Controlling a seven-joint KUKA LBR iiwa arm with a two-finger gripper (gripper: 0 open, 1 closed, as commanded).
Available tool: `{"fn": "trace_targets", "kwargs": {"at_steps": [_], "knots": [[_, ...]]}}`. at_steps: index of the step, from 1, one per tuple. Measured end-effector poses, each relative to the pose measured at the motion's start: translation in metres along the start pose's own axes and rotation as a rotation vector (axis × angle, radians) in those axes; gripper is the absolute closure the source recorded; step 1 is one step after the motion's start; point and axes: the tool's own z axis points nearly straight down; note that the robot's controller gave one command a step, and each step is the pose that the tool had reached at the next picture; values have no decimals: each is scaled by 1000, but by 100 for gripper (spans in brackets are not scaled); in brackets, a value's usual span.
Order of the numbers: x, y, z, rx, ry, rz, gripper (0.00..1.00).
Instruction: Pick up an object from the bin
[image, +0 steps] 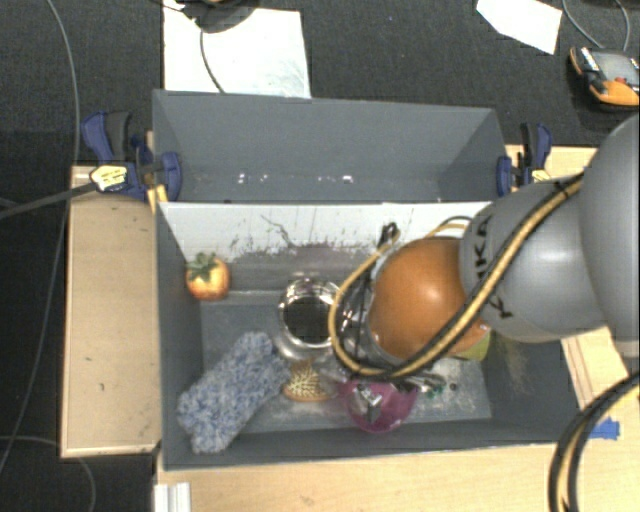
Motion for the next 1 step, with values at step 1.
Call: {"fn": "trace_targets", "kwargs": {"at_steps": [1], "knots": [[0, 0, 0, 0, 0, 1, 100]]}}
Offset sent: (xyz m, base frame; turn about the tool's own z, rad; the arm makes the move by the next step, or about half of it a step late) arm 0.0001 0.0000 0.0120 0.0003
